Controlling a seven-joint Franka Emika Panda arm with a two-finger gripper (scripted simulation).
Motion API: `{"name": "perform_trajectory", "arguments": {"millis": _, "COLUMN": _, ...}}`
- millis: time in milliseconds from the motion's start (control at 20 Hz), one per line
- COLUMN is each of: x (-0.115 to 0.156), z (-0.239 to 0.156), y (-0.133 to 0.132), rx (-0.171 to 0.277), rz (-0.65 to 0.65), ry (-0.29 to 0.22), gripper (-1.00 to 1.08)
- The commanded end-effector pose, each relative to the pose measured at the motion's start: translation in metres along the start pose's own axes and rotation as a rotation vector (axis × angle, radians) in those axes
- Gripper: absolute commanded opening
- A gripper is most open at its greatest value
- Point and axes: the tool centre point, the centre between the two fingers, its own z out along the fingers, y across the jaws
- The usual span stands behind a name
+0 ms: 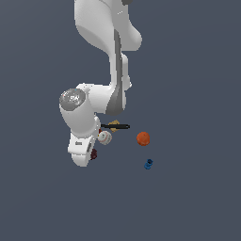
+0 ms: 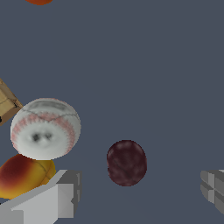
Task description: Pick up a designated object from a clutter of objects.
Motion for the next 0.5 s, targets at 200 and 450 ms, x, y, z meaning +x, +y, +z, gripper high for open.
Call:
{"name": "perform_trajectory", "arguments": {"millis": 200, "x": -0.013, "z": 0.018, "y": 0.0, "rx": 0.0, "rz": -0.091, "ry": 0.0, "gripper": 1.0}}
{"name": "perform_trajectory", "arguments": {"millis": 450, "x": -0.018, "z": 0.025, "y": 0.0, "rx": 0.0, "rz": -0.13, "ry": 0.0, "gripper": 1.0}}
